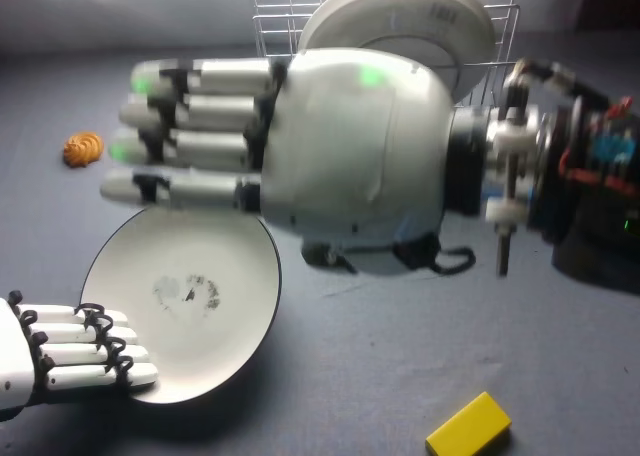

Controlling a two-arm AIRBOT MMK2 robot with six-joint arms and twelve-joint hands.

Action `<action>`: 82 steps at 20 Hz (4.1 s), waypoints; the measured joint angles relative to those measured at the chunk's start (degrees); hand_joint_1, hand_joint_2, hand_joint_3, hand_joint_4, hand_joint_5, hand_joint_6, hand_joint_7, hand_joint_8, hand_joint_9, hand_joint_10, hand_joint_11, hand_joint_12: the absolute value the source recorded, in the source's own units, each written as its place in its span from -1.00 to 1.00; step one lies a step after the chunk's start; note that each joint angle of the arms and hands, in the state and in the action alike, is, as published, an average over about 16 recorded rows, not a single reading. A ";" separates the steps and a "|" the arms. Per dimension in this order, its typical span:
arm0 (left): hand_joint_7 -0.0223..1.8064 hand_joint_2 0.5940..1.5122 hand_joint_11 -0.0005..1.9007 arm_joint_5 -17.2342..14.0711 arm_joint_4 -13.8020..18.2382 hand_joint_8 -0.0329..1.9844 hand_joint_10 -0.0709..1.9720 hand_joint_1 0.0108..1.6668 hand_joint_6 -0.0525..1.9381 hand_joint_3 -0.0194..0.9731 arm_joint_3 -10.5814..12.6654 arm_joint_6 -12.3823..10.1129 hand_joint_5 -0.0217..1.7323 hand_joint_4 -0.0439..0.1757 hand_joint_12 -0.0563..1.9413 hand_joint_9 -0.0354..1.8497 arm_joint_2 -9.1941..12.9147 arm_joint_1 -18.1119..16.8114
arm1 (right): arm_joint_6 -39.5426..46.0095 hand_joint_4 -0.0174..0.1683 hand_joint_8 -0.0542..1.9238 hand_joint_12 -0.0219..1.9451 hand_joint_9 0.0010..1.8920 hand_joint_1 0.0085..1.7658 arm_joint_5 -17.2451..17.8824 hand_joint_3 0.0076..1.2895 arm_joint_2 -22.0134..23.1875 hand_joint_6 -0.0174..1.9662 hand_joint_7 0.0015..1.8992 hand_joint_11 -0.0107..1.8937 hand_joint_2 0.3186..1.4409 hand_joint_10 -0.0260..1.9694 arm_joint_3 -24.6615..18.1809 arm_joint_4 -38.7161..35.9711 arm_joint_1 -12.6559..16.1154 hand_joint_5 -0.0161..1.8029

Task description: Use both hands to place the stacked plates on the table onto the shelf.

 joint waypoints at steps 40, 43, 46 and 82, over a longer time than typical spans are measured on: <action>-0.96 0.11 -0.98 5.70 -8.51 -0.96 -0.93 -1.00 -0.93 -0.94 1.12 0.79 -0.96 -0.59 -0.94 -0.95 1.17 -7.64 | -8.51 -0.77 -0.92 -0.99 -0.99 0.23 -0.64 -0.99 -5.15 -0.95 -0.99 -0.97 0.02 -0.97 7.86 0.88 -10.21 -0.96; -0.96 0.11 -0.98 7.52 -8.51 -0.96 -0.94 -1.00 -0.93 -0.94 1.47 0.92 -0.96 -0.59 -0.94 -0.96 0.94 -7.84 | -8.51 -0.77 -0.92 -0.99 -0.99 0.22 -0.60 -0.99 -5.16 -0.95 -0.99 -0.97 0.02 -0.97 7.86 0.88 -10.28 -0.96; -0.96 0.11 -0.98 9.31 -8.71 -0.96 -0.95 -1.00 -0.93 -0.94 1.52 1.05 -0.95 -0.59 -0.94 -0.97 0.67 -7.47 | -8.52 -0.77 -0.92 -0.99 -0.99 0.21 -0.57 -0.99 -5.16 -0.95 -0.99 -0.97 0.02 -0.97 7.86 0.87 -10.40 -0.96; -0.98 0.11 -0.97 13.50 -14.91 -0.98 -0.97 -1.00 -0.98 -0.94 -2.97 1.10 -0.99 -0.68 -0.92 -0.99 0.25 -2.14 | -9.69 -0.77 -0.92 -0.99 -0.99 0.27 -3.81 -0.99 -23.13 -0.95 -0.98 -0.97 0.07 -0.97 23.16 0.99 -8.06 -0.96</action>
